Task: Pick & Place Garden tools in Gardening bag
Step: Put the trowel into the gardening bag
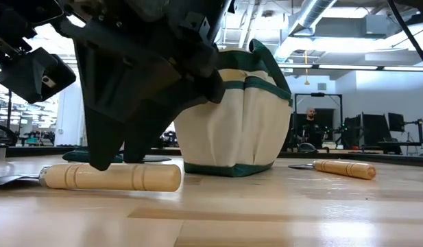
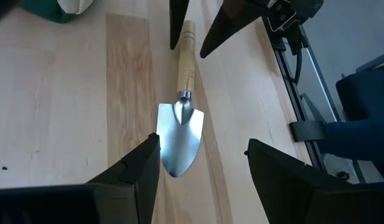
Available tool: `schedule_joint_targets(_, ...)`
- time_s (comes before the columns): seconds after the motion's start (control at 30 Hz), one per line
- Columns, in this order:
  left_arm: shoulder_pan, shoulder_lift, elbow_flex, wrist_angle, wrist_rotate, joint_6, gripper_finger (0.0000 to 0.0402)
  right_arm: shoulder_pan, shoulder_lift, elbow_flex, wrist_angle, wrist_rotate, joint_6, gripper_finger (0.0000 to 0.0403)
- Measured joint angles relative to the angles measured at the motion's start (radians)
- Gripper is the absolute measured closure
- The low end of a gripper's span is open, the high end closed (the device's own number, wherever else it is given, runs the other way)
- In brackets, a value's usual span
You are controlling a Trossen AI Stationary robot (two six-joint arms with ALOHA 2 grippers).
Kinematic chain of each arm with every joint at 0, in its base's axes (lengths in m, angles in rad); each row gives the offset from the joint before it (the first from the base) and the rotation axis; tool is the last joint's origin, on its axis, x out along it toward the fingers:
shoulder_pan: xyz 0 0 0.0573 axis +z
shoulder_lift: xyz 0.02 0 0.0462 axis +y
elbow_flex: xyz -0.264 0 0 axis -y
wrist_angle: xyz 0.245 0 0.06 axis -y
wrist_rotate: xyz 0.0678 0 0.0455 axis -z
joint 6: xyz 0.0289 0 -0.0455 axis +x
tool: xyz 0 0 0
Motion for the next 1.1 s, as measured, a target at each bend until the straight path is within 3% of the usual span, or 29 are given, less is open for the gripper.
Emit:
schedule_joint_targets(0.17, 0.000, 0.000, 0.000, 0.000, 0.000, 0.002, 0.0204, -0.016, 0.000, 0.000, 0.005, 0.000, -0.021, 0.0251)
schedule_joint_targets(0.4, 0.000, 0.000, 0.000, 0.002, 0.000, 0.005, 0.0204, -0.025, 0.036, 0.002, 0.048, -0.122, -0.052, 0.0226)
schedule_joint_targets(0.53, 0.000, 0.000, 0.000, 0.002, 0.000, 0.006, 0.0204, -0.025, 0.041, 0.005, 0.025, -0.129, -0.037, 0.0216)
schedule_joint_targets(0.63, 0.000, 0.000, 0.000, 0.002, 0.000, 0.006, 0.0204, -0.025, 0.041, 0.004, 0.007, -0.126, -0.035, 0.0245)
schedule_joint_targets(0.77, 0.000, 0.000, 0.000, 0.002, 0.000, 0.006, 0.0204, -0.028, 0.035, 0.002, -0.005, -0.133, -0.009, 0.0356)
schedule_joint_targets(1.1, 0.000, -0.069, -0.001, 0.012, 0.000, -0.043, 0.0204, -0.023, 0.049, 0.098, -0.024, -0.068, 0.056, 0.0348)
